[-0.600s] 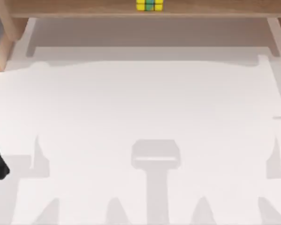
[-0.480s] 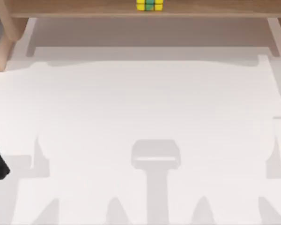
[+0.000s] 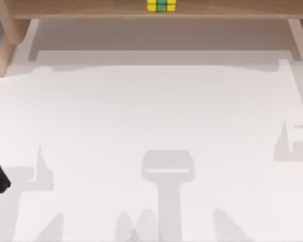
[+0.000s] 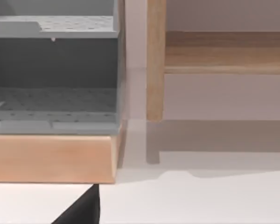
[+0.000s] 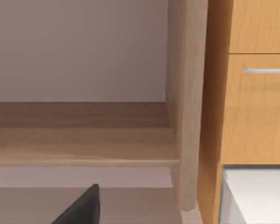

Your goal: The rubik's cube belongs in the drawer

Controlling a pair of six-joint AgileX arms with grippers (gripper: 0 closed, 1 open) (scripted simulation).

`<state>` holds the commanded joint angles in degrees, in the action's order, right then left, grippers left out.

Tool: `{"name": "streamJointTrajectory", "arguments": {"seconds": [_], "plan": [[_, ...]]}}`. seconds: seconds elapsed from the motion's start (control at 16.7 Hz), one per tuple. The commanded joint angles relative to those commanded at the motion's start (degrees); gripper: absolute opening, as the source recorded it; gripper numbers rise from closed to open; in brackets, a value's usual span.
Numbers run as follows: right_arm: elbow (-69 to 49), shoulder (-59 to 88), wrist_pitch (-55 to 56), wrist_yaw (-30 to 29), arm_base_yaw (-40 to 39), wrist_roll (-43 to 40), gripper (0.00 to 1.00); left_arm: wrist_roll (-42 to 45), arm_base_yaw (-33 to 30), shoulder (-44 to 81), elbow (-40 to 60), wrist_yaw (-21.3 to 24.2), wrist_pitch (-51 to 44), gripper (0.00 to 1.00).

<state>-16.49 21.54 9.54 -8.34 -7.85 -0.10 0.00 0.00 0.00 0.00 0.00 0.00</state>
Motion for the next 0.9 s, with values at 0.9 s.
{"name": "streamJointTrajectory", "arguments": {"seconds": [0.9], "plan": [[-56.2,93.5,32.2,-28.6,-27.2,0.6,1.0,0.0,0.0,0.0,0.0,0.0,0.0,1.0]]}}
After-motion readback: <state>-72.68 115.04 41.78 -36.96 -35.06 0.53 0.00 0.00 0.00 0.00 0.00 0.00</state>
